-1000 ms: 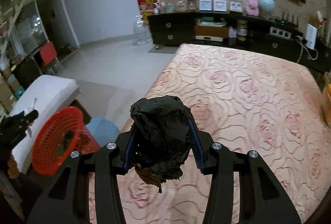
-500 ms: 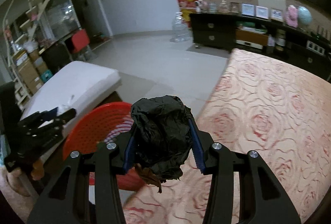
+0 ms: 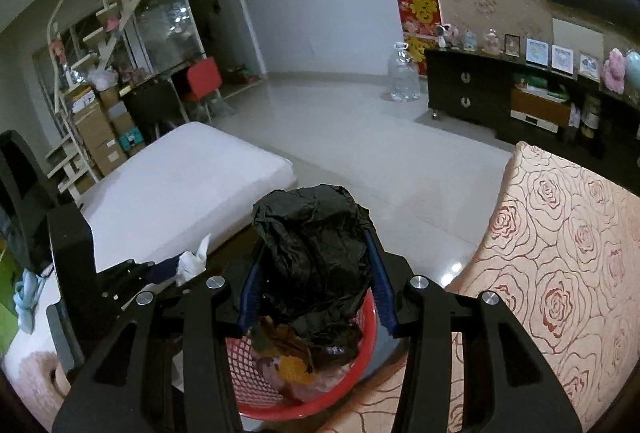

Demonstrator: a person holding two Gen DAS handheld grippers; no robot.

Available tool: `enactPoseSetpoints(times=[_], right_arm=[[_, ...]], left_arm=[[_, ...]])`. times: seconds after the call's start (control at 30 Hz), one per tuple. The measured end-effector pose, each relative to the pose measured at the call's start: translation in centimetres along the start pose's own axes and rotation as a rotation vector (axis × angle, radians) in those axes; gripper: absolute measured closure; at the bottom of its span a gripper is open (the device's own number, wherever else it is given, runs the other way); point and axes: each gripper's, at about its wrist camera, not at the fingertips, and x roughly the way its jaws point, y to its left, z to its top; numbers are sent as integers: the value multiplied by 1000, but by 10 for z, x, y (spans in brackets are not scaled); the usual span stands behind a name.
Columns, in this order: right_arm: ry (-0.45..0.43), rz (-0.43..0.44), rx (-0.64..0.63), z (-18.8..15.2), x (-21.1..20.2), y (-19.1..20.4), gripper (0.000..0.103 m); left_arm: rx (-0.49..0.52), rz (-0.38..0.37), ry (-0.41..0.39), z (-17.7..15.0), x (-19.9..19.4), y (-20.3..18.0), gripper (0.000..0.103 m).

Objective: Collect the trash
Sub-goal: 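Carry the white tissue and dark cloth over the red wastebasket, then open the left gripper to drop the tissue while the right gripper drops the dark cloth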

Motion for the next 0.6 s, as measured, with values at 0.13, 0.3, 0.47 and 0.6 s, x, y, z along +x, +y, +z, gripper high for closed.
enactPoseSetpoints(times=[0.13, 0.3, 0.47, 0.6], right_arm=[[59, 4, 50, -8, 18, -13, 58], [99, 15, 78, -17, 26, -14, 58], [105, 17, 92, -22, 29, -12, 58], [111, 15, 98, -24, 31, -13, 58]], left_arm=[[21, 2, 28, -3, 8, -5, 65], [52, -19, 75, -8, 20, -13, 65], [67, -34, 108, -9, 31, -19, 59], [37, -44, 100, -6, 31, -15, 35]])
